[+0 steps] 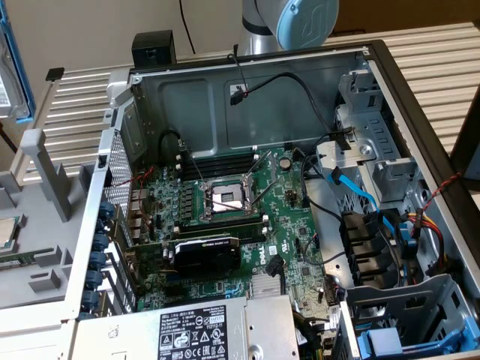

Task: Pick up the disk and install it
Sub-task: 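Pick up the disk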

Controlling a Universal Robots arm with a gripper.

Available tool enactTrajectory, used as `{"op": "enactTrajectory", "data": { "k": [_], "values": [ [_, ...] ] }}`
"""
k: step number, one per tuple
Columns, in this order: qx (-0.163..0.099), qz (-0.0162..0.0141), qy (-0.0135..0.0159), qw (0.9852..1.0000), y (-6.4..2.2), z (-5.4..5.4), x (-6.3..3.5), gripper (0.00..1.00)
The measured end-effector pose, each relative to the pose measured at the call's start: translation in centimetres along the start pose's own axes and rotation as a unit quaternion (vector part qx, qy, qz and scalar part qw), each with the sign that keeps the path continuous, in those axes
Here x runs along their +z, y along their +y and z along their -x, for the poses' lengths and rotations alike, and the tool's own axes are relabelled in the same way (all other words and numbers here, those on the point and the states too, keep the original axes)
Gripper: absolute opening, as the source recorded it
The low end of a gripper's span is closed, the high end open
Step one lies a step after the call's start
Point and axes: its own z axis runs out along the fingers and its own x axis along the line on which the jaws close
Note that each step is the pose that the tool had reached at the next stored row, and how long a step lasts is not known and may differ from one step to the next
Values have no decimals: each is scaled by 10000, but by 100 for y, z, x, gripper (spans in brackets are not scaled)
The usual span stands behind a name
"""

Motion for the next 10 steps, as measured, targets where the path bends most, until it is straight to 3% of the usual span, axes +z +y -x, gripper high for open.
{"op": "enactTrajectory", "data": {
  "k": [4, 10],
  "values": [
    [0, 0, 0, 10000, -79, 7, -111, 37],
    [0, -1, 0, 10000, -264, 3, -319, 37]
  ]
}}
